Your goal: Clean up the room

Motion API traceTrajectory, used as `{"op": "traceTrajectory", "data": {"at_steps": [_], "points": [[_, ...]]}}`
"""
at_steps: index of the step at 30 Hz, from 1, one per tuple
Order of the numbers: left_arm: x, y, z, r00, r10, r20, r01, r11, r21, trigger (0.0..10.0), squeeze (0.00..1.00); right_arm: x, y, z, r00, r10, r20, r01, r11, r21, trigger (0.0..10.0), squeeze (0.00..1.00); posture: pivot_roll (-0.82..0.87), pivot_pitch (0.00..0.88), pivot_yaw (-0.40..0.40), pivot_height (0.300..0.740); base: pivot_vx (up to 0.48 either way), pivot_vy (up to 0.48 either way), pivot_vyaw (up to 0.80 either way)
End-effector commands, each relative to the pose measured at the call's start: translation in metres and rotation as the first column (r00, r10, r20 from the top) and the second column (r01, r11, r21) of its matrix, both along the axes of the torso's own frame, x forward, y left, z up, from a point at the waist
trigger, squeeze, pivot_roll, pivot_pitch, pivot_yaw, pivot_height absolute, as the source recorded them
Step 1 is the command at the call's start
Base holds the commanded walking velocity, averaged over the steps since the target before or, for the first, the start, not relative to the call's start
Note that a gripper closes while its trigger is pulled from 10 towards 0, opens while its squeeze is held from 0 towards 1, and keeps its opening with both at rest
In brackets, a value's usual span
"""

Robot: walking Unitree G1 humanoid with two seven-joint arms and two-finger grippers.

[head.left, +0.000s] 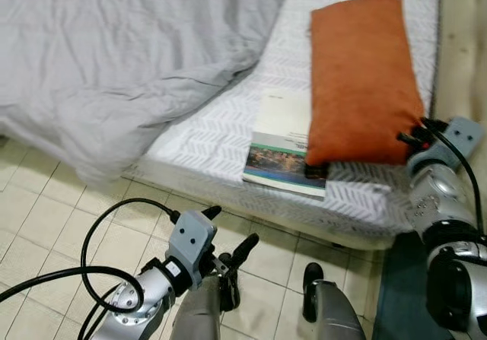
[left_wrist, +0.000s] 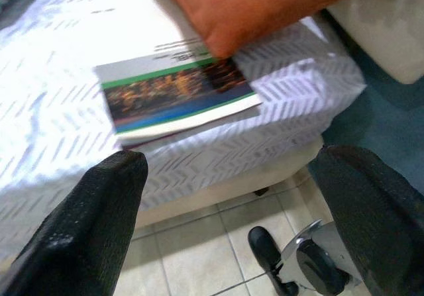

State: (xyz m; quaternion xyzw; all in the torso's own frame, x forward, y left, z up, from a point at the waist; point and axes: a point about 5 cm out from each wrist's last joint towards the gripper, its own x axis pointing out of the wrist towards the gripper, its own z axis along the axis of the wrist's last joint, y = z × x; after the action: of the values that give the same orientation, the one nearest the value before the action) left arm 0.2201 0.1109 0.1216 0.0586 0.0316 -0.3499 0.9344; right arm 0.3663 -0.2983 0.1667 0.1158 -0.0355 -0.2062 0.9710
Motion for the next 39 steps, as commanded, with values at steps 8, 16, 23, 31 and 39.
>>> {"op": "traceTrajectory", "data": {"at_steps": [8,16,23,31,39], "points": [[0.000,0.005,-0.011,0.999,0.004,-0.038,-0.003,1.000,0.018,10.0,0.00,-0.068,-0.069,-0.040,0.910,-0.408,-0.072,0.410,0.912,0.003,0.0,0.00,-0.04,0.423,0.077,0.740,0.000,0.000,0.00],[-0.001,0.008,-0.018,0.999,0.020,0.048,-0.023,0.997,0.070,10.0,0.00,-0.077,-0.047,-0.064,0.925,-0.356,-0.132,0.352,0.934,-0.053,0.0,0.00,-0.06,0.436,0.059,0.740,0.000,0.000,0.00],[0.005,0.008,-0.022,0.993,0.012,0.120,-0.027,0.992,0.123,10.0,0.00,-0.123,-0.057,-0.091,0.828,-0.511,-0.230,0.510,0.857,-0.070,0.0,0.00,-0.07,0.438,0.050,0.740,0.000,0.000,0.00],[0.004,0.006,-0.022,0.989,0.000,0.151,-0.019,0.992,0.123,10.0,0.00,-0.132,-0.031,-0.115,0.798,-0.513,-0.316,0.567,0.817,0.107,0.0,0.00,-0.07,0.434,0.056,0.740,0.000,0.000,0.00],[0.007,0.008,-0.023,0.986,0.006,0.169,-0.029,0.991,0.129,10.0,0.00,-0.116,0.012,-0.125,0.827,-0.429,-0.364,0.543,0.777,0.319,0.0,0.00,-0.07,0.434,0.053,0.740,0.000,0.000,0.00]]}}
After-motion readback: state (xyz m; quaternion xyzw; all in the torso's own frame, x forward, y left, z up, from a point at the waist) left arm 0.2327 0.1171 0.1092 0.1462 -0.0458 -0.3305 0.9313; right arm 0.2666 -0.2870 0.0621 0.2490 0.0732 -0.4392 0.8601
